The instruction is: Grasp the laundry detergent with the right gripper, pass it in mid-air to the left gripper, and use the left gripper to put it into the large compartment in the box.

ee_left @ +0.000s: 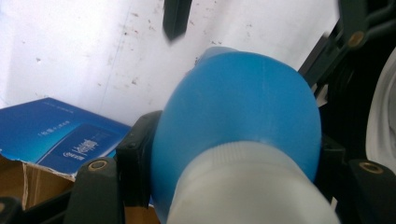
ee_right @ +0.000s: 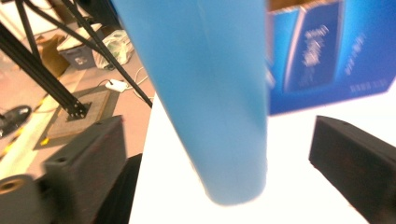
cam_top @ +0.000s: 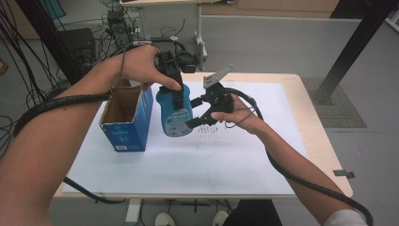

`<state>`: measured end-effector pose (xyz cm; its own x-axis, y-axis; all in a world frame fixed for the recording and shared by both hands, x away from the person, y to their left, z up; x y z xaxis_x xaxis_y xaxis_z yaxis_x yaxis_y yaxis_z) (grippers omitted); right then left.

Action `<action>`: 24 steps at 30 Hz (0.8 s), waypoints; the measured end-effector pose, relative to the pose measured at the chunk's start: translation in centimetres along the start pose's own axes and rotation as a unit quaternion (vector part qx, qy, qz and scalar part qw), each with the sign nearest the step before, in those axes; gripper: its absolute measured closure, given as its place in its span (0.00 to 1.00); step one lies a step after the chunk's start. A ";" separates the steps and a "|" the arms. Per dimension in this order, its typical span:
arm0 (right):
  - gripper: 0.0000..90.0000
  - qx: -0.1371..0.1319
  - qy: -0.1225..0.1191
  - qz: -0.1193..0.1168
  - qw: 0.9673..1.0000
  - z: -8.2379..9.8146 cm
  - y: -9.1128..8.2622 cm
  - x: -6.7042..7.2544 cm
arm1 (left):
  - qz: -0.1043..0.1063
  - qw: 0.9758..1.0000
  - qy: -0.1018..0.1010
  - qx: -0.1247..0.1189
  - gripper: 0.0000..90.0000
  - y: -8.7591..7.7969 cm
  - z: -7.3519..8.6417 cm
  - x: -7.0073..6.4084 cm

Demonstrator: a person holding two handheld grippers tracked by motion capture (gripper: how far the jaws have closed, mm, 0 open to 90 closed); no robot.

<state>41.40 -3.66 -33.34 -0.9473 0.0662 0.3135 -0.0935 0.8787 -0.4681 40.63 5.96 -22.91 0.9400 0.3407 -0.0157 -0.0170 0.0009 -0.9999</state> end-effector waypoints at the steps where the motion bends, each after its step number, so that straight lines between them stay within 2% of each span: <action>1: 0.01 0.014 -0.003 0.028 1.000 0.5 -1.0 -0.3 | 0.004 1.000 -0.011 0.001 0.39 -0.2 0.0 0.1; 3: 0.00 0.025 0.004 0.043 0.999 0.9 -2.0 -0.4 | 0.005 1.000 -0.019 0.003 0.39 -0.4 0.1 0.2; 4: 0.00 0.025 0.004 0.043 0.999 0.9 -2.0 -0.4 | 0.005 1.000 -0.019 0.003 0.39 -0.4 0.1 0.2; 6: 0.00 0.041 0.008 0.073 0.996 1.6 -3.6 -0.7 | 0.003 0.999 -0.036 0.002 0.39 -0.9 0.1 0.3; 8: 0.00 0.050 0.011 0.081 0.995 1.9 -4.2 -0.7 | 0.003 0.999 -0.044 0.002 0.39 -1.1 0.1 0.4; 9: 0.00 0.057 0.015 0.091 0.994 2.2 -4.8 -0.8 | 0.001 0.999 -0.051 0.003 0.39 -1.3 0.1 0.5; 10: 0.00 0.070 0.022 0.108 0.991 2.7 -5.9 -1.0 | -0.002 0.998 -0.061 0.004 0.39 -1.7 0.2 0.6; 13: 0.00 0.089 0.035 0.132 0.987 3.5 -7.6 -1.3 | -0.010 0.997 -0.079 0.003 0.39 -2.6 0.4 0.9; 14: 0.00 0.089 0.035 0.132 0.987 3.5 -7.6 -1.3 | -0.010 0.997 -0.079 0.003 0.39 -2.6 0.4 0.9; 15: 0.00 0.104 0.043 0.157 0.981 3.9 -8.8 -1.5 | -0.014 0.996 -0.092 0.003 0.39 -3.2 0.6 1.2; 16: 0.00 0.104 0.043 0.157 0.981 3.9 -8.8 -1.5 | -0.014 0.996 -0.092 0.003 0.39 -3.2 0.6 1.2; 17: 0.00 0.122 0.046 0.178 0.975 4.3 -9.9 -1.5 | -0.015 0.995 -0.096 0.004 0.39 -3.5 0.8 1.3; 18: 0.00 0.131 0.046 0.188 0.972 4.6 -10.5 -1.6 | -0.018 0.994 -0.109 0.003 0.39 -4.1 1.0 1.5; 20: 0.00 0.145 0.049 0.201 0.968 5.0 -11.5 -1.5 | -0.019 0.992 -0.124 0.001 0.39 -4.9 1.4 1.8; 21: 0.00 0.145 0.049 0.201 0.968 5.0 -11.5 -1.5 | -0.019 0.992 -0.124 0.001 0.39 -4.9 1.4 1.8; 22: 0.00 0.158 0.046 0.210 0.964 5.4 -12.3 -1.4 | -0.020 0.990 -0.141 -0.003 0.39 -5.6 1.7 2.2; 23: 0.00 0.163 0.046 0.214 0.962 5.6 -12.7 -1.4 | -0.020 0.990 -0.141 -0.003 0.39 -5.6 1.7 2.2; 24: 0.00 0.168 0.049 0.217 0.960 5.8 -13.1 -1.3 | -0.021 0.988 -0.152 -0.005 0.39 -5.9 1.9 2.4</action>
<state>42.09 -18.02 -32.45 -0.8877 0.4500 0.0975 0.1944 0.5582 -0.8066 42.33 8.56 -16.99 0.7940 0.6074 0.0267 0.0246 0.0118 -0.9996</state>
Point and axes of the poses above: each handheld gripper's, and its own axes: y roughly forward along the jaws, z roughly out of its underside, x roughly to its left, the point moved 6 cm from there along y, roughly forward along the jaws, and after that the axes turned 4 degrees about y, right-handed, at the moved point
